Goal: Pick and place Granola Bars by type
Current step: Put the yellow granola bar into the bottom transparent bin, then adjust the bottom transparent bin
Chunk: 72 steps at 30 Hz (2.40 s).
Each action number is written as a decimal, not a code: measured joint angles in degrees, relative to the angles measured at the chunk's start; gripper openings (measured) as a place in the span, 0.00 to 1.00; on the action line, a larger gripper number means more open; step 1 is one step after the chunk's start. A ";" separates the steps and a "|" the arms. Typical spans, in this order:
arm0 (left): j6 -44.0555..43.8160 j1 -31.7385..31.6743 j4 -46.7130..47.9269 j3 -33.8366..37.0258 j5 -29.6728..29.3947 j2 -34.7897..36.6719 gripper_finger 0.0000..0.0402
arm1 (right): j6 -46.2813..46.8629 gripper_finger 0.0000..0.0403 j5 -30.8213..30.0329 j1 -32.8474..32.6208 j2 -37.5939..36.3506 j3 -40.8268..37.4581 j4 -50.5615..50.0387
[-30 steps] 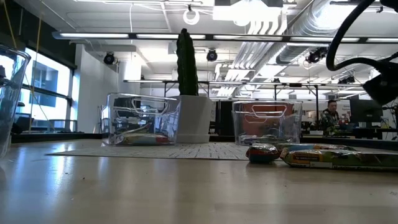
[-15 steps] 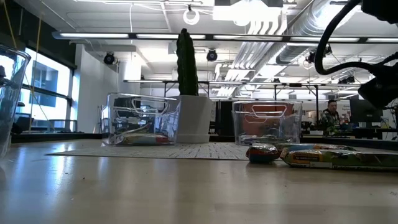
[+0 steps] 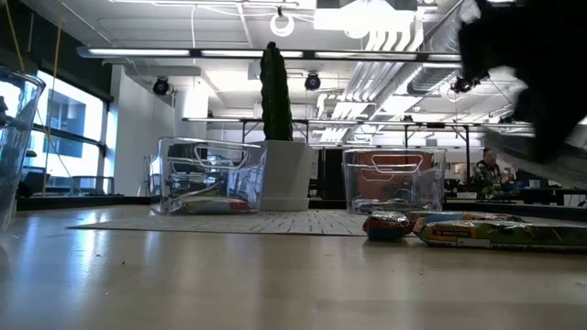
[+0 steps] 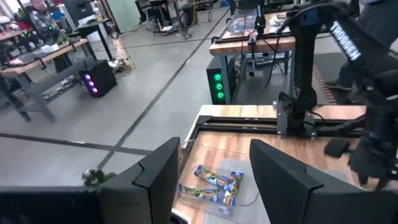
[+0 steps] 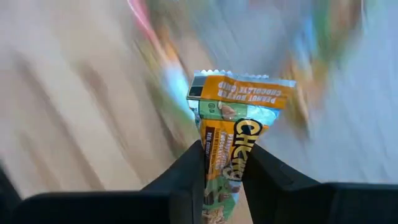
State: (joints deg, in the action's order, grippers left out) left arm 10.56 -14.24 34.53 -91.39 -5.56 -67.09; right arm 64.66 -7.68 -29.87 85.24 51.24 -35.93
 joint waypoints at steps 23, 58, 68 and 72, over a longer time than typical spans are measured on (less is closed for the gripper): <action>-6.48 0.02 10.07 -0.07 2.19 2.34 0.47 | -70.13 0.19 6.90 19.85 25.14 15.76 87.80; -11.31 0.00 18.40 -0.07 1.36 2.43 0.47 | -72.69 0.42 17.05 19.12 55.64 60.02 53.71; -14.60 0.04 31.67 -0.07 5.44 2.43 0.47 | -72.30 0.44 19.64 19.10 55.04 60.54 53.65; -20.55 0.04 40.77 -0.07 7.96 2.43 0.44 | -72.23 0.44 20.00 19.10 53.62 60.57 52.26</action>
State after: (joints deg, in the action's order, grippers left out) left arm -10.00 -14.20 75.29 -91.46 2.39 -64.66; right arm -7.57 12.32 -10.76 138.86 111.81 16.33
